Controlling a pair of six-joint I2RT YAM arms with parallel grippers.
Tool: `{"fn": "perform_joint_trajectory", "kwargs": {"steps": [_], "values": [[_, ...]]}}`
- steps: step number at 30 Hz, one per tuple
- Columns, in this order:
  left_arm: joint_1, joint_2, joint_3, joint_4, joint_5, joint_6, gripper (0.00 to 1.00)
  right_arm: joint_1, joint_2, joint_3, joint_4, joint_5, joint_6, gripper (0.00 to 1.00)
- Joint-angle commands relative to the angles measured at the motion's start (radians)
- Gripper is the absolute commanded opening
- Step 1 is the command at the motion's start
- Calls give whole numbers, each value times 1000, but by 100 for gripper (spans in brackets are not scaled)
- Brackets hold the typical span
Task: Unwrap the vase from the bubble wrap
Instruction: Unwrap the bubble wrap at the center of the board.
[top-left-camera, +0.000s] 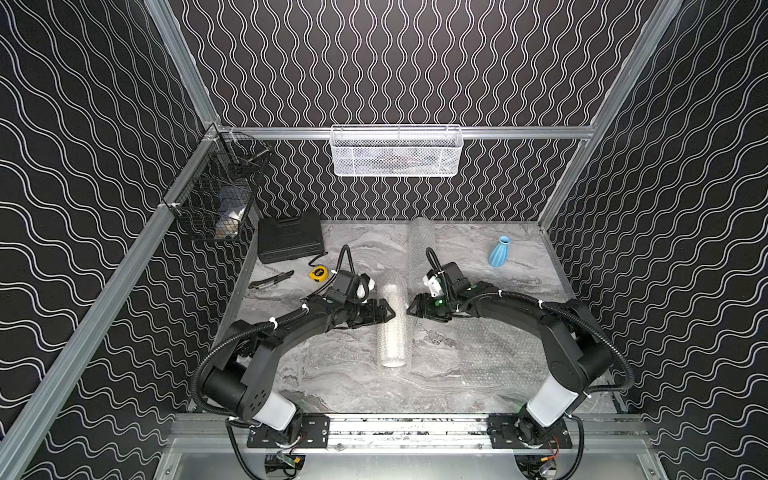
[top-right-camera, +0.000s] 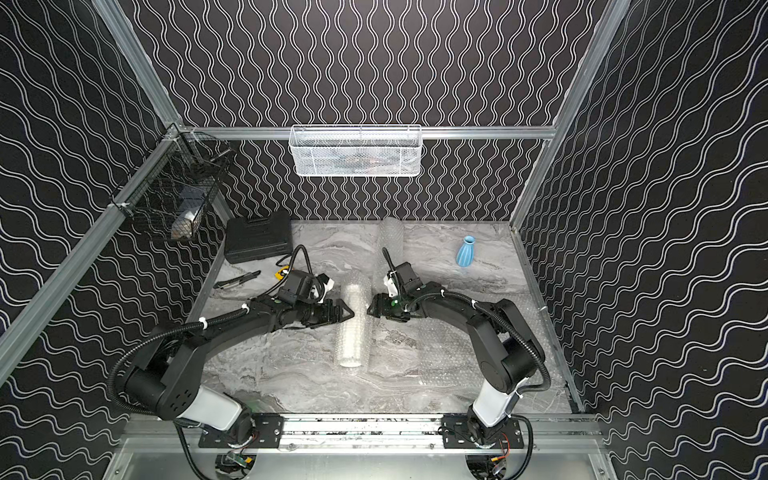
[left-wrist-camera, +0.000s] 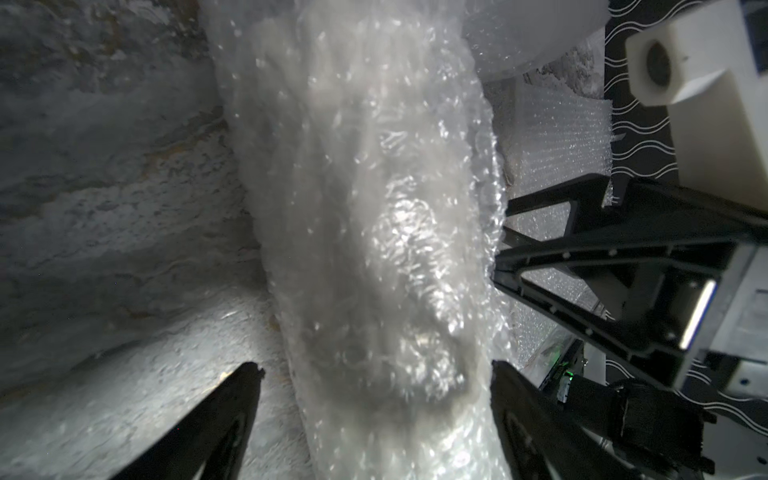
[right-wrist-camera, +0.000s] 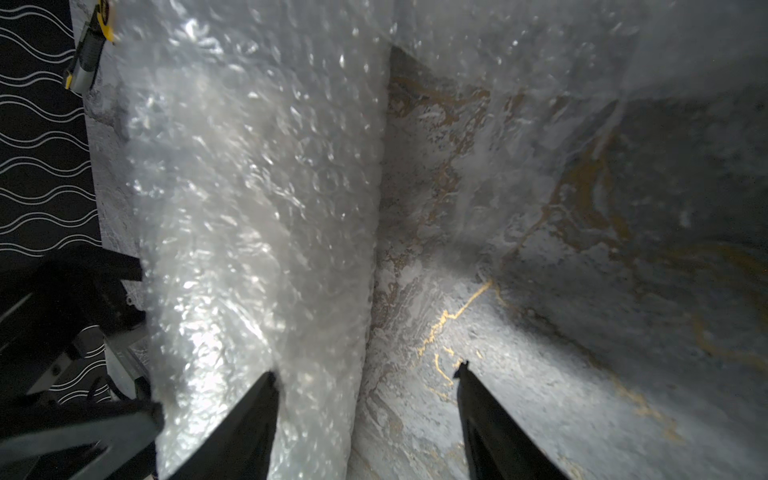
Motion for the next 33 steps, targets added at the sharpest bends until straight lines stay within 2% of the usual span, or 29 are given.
{"fn": "perform_joint_trajectory", "kwargs": {"steps": [1,5,10,18,26,33], "values": [[2,20,4,60,34,-13,88,0,-12,14,-21,4,-6,67],[1,33,1,49,42,-12,84,1,-36,22,-29,13,-7,67],[0,36,-1,49,57,-18,73,5,-64,40,-53,46,-12,70],[-15,42,22,25,59,-12,73,37,-33,142,-110,95,-51,71],[-30,45,29,14,50,-19,73,98,60,297,-265,301,-108,65],[-36,42,25,12,47,-30,73,129,124,383,-330,379,-134,59]]}}
